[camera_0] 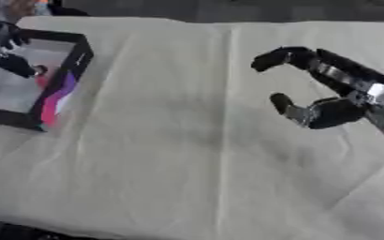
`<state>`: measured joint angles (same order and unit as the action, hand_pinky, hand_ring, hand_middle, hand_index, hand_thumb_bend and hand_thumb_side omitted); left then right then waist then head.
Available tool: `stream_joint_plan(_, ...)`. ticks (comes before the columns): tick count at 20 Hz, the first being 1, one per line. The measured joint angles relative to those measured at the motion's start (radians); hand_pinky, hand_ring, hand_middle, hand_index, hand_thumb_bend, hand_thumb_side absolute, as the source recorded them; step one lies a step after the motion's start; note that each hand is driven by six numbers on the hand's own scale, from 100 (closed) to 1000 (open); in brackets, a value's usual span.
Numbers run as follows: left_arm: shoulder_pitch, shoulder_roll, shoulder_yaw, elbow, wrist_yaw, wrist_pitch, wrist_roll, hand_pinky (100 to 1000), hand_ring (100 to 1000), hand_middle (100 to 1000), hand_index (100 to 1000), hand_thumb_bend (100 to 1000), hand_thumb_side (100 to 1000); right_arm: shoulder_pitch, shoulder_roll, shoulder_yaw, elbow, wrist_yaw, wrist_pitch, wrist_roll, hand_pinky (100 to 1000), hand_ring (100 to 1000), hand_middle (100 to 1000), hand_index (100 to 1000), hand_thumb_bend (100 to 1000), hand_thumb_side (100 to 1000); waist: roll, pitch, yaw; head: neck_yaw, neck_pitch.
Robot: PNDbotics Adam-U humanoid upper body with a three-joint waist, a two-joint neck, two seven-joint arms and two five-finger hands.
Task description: Pick up the objects with one hand, pass them to the other hand, and then place them into the box on the other side of the table.
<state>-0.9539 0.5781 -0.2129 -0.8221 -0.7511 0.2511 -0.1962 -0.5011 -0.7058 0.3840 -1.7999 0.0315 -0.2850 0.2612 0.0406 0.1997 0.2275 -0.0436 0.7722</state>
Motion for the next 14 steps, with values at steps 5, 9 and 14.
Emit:
stream_joint_plan(5, -0.004, 0.0, 0.015, -0.011, -0.016, 0.024, 0.008, 914, 796, 749, 825, 594, 348, 0.0, 0.001, 0.0, 0.0, -0.001, 0.001, -0.001, 976, 851, 828, 916, 100, 453, 0.0, 0.0, 0.0, -0.003, 0.0)
stream_joint_plan(9, -0.004, 0.001, 0.034, -0.059, 0.018, 0.044, 0.026, 882, 768, 760, 827, 277, 303, 0.002, 0.001, 0.0, 0.0, -0.001, 0.003, -0.003, 976, 851, 829, 916, 100, 458, 0.0, 0.0, -0.001, -0.027, 0.0)
stream_joint_plan(14, -0.004, 0.027, 0.051, -0.19, 0.157, 0.088, 0.07, 841, 738, 746, 825, 109, 473, 0.014, -0.002, -0.008, -0.001, -0.002, 0.008, -0.014, 975, 852, 829, 916, 100, 418, 0.0, 0.0, -0.014, -0.083, 0.0)
